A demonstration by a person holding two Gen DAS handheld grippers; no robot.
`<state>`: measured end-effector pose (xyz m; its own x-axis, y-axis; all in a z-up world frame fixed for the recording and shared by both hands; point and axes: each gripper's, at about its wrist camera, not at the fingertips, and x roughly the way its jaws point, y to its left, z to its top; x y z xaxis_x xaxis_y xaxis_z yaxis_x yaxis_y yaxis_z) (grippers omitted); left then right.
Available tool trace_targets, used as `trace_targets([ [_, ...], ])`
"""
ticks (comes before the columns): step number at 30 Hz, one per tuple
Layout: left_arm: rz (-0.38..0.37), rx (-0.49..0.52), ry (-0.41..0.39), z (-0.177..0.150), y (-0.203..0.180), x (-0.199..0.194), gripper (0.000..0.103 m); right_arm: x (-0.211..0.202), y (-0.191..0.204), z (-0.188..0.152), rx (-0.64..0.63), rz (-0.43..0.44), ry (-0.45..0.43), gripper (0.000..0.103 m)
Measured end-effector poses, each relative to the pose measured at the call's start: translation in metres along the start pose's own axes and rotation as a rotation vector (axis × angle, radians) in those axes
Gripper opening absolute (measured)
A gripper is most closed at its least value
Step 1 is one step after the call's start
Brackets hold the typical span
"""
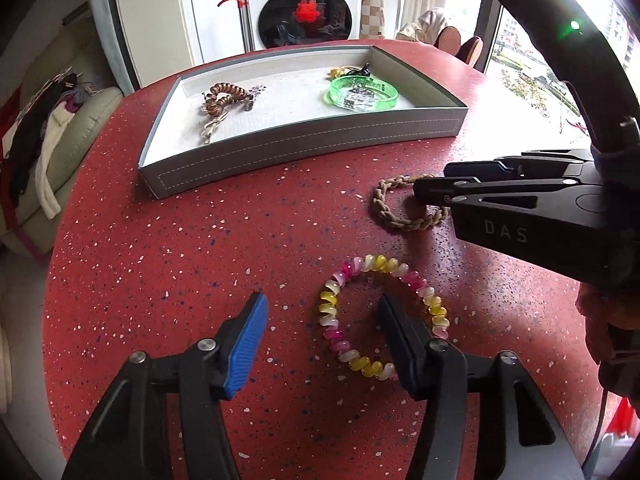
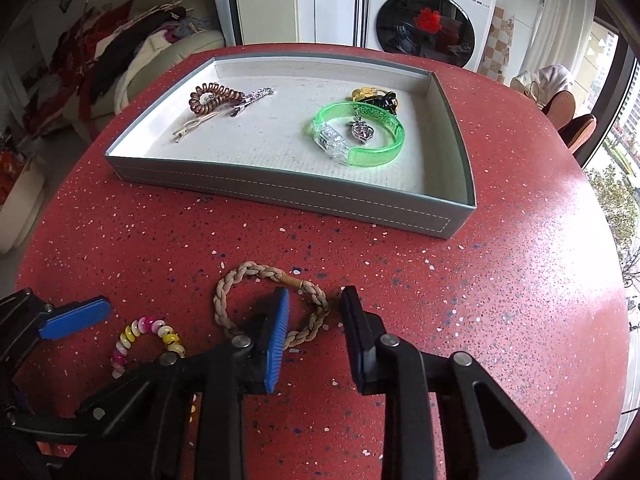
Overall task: Organize jewelry
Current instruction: 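Grasp the braided rope bracelet with the right tool while the left tool grasps the pastel beaded bracelet, then carry the beaded bracelet with the left tool while the right tool carries the braided bracelet over the tray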
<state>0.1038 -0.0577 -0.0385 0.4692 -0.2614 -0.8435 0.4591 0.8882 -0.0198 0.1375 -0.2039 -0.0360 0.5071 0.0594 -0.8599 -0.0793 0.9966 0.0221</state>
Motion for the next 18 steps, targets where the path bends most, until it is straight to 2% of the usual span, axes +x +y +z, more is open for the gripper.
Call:
trace_targets([
  [3, -0.015, 0.021, 0.000, 0.000, -0.005, -0.002, 0.056, -0.001, 0.000, -0.001, 0.008, 0.001, 0.000, 0.012],
  [5, -0.022, 0.029, 0.001, 0.000, -0.006, -0.003, 0.052, -0.002, -0.001, -0.002, 0.021, 0.000, -0.003, 0.011],
  [6, -0.026, 0.034, -0.001, 0.000, -0.006, -0.003, 0.046, -0.002, -0.002, -0.002, 0.030, -0.002, -0.005, 0.011],
  [7, -0.028, 0.040, -0.003, 0.000, -0.007, -0.003, 0.029, -0.003, -0.004, -0.003, 0.040, -0.002, -0.009, 0.010],
  [18, -0.093, -0.012, -0.027, 0.002, 0.003, -0.014, 0.028, -0.028, -0.025, -0.007, 0.132, 0.032, -0.074, 0.010],
])
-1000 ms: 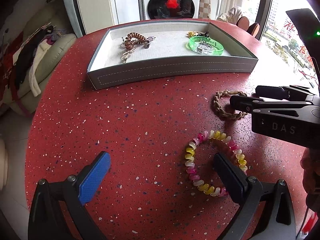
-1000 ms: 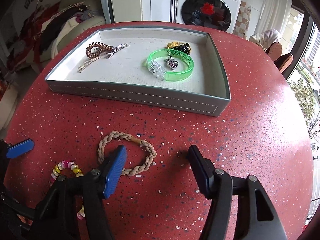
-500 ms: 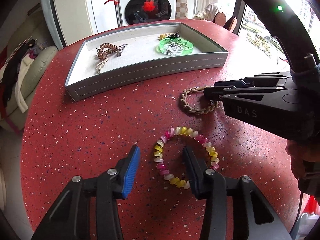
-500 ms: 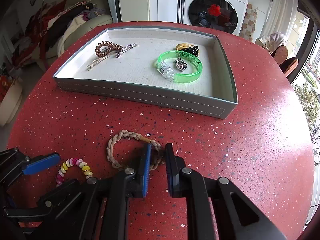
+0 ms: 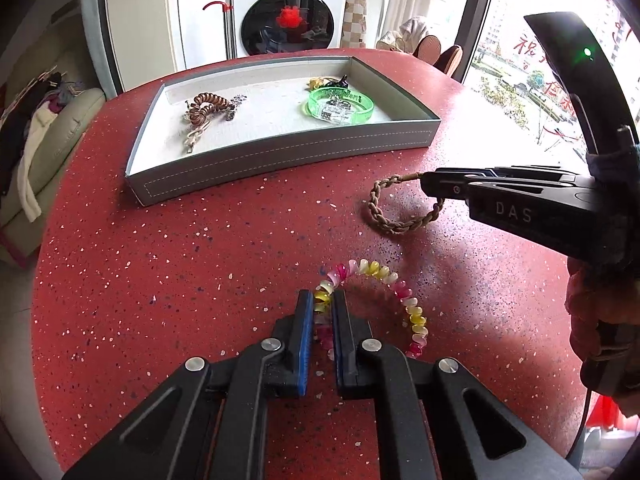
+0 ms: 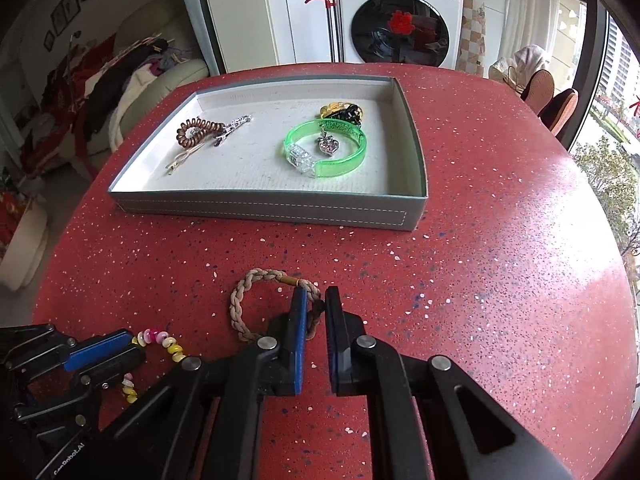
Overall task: Organize jewelry
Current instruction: 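Carry the beaded bracelet with the left tool while the right tool carries the braided bracelet over the tray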
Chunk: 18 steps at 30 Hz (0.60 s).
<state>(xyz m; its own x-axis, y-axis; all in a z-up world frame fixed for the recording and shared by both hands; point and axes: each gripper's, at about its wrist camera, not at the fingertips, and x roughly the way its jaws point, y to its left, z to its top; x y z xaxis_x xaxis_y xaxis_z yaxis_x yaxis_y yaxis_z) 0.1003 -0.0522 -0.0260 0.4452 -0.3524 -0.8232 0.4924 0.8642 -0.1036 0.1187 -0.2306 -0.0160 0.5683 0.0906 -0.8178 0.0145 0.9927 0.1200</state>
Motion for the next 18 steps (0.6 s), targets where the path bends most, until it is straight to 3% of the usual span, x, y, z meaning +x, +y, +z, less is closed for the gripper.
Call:
trace_targets([
  [18, 0.023, -0.041, -0.081, 0.022, 0.023, -0.027, 0.028, -0.030, -0.011, 0.008, 0.055, 0.059, -0.052, 0.010],
])
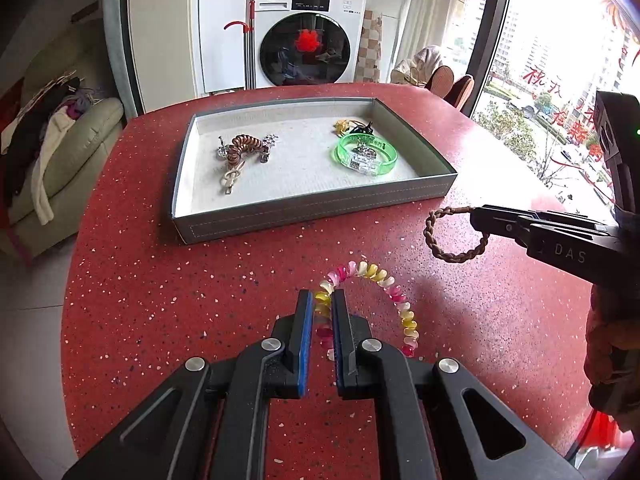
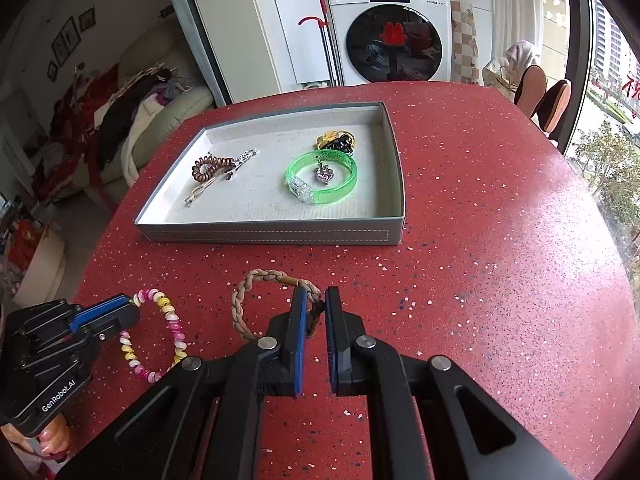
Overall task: Organize jewelry
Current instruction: 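Carry the beaded bracelet with the left tool while the right tool carries the braided bracelet over the tray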
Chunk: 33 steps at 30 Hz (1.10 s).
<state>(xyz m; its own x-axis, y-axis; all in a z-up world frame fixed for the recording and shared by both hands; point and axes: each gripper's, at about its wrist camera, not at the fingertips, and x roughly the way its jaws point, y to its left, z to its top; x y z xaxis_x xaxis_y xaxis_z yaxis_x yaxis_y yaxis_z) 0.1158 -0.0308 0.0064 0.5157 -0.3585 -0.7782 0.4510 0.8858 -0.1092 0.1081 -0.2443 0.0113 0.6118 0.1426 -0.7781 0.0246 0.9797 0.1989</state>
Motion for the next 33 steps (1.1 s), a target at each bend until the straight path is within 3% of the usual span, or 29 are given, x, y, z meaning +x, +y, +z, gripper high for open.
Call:
trace_targets([
  [20, 0.038, -0.052, -0.092, 0.066, 0.036, 0.006, 0.028, 0.016, 0.007, 0.053, 0.022, 0.026, -0.021, 0.010],
  [33, 0.058, -0.073, -0.067, 0.100, 0.047, 0.045, 0.028, 0.046, 0.002, 0.084, 0.044, 0.024, -0.011, 0.010],
])
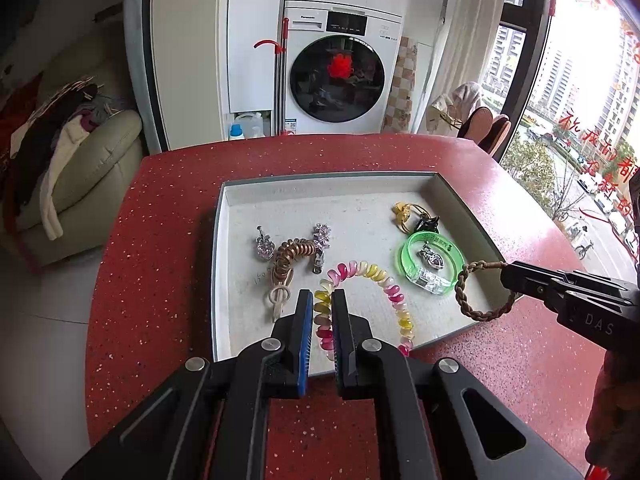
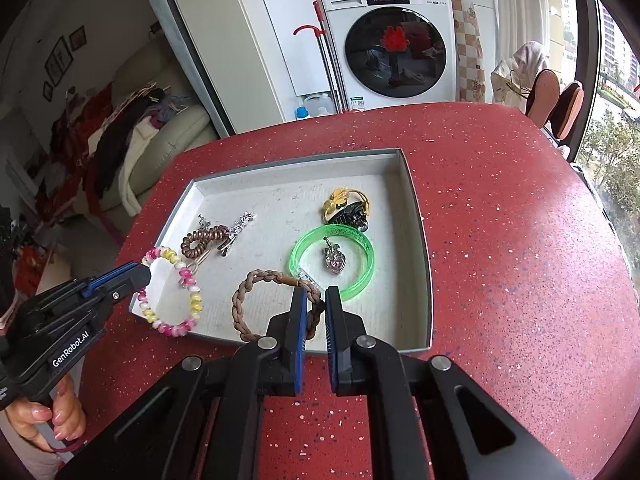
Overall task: Organize jewelry
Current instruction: 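Carry the beaded bracelet with the left tool while the right tool carries the braided bracelet over the tray, then open the right tool over the green bangle while the left tool releases the beaded bracelet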
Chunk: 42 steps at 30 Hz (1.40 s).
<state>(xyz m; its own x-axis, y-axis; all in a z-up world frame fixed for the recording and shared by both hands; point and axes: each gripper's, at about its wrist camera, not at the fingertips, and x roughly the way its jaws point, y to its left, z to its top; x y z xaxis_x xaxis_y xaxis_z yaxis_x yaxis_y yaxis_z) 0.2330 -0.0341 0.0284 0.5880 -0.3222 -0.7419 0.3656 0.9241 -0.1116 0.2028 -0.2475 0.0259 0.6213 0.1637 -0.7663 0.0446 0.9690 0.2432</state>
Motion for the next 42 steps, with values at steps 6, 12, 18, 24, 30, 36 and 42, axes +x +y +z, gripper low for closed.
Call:
trace_targets([
  [6, 0.011, 0.001, 0.007, 0.015, -0.003, 0.019, 0.028, 0.013, -0.004, 0.013, 0.018, 0.001, 0.002, 0.010],
  [12, 0.027, 0.005, 0.007, 0.027, -0.007, 0.034, 0.028, 0.025, -0.008, 0.024, 0.033, -0.006, 0.003, 0.010],
  [18, 0.039, 0.012, 0.022, 0.027, -0.008, 0.047, 0.028, 0.034, -0.012, 0.024, 0.045, -0.011, 0.013, 0.010],
  [24, 0.052, 0.016, 0.052, 0.016, -0.004, 0.059, 0.028, 0.043, -0.016, 0.014, 0.053, -0.012, 0.037, 0.010],
  [30, 0.061, 0.014, 0.075, 0.011, -0.001, 0.068, 0.028, 0.058, -0.021, 0.011, 0.066, -0.028, 0.056, 0.010],
  [36, 0.080, 0.008, 0.082, 0.010, 0.003, 0.077, 0.028, 0.066, -0.027, 0.014, 0.077, -0.061, 0.045, 0.010],
  [42, 0.075, -0.006, 0.087, 0.008, 0.008, 0.081, 0.028, 0.066, -0.025, 0.013, 0.067, -0.069, 0.036, 0.010],
])
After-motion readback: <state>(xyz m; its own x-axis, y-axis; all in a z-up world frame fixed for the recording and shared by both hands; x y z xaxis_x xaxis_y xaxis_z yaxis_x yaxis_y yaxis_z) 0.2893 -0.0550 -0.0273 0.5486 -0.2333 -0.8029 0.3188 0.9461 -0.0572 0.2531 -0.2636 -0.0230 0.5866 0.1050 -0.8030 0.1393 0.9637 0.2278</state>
